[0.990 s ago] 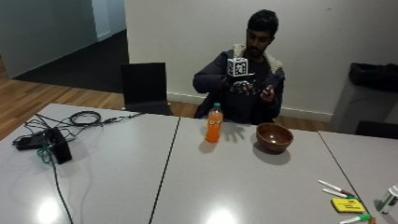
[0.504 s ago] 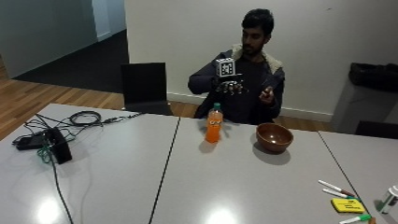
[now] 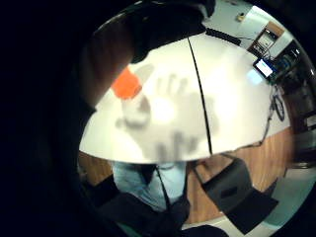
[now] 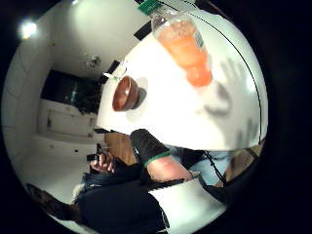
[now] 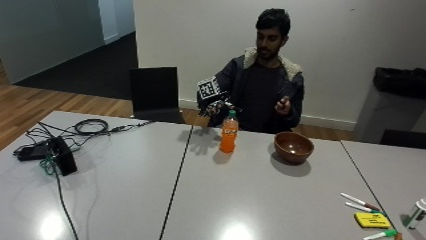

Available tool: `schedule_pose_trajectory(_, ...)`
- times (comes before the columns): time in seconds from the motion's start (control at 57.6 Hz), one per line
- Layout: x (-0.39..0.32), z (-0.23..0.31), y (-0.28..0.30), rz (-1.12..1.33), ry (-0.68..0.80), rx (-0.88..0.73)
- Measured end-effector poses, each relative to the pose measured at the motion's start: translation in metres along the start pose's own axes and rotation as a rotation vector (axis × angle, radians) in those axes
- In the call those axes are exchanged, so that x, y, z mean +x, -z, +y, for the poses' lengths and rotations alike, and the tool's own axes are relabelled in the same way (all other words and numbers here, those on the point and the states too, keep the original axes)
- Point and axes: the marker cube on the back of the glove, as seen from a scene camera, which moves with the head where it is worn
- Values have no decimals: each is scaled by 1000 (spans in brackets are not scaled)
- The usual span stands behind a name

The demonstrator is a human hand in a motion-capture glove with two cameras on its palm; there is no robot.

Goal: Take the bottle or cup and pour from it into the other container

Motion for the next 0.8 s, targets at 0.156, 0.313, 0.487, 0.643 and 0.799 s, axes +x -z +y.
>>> schedule_pose_trajectory(0.156, 24, -50, -33, -287, -30, 95)
schedule_pose_trajectory(0.313, 27, -79, -66, -658, 50, 29)
schedule_pose_trajectory(0.487, 14, -126, -89, -891, 160, 85)
schedule_pose_trajectory(0.643, 3, -126, -95, -933, 32, -69)
schedule_pose_trajectory(0.799, 3, -126, -101, -939, 37, -51)
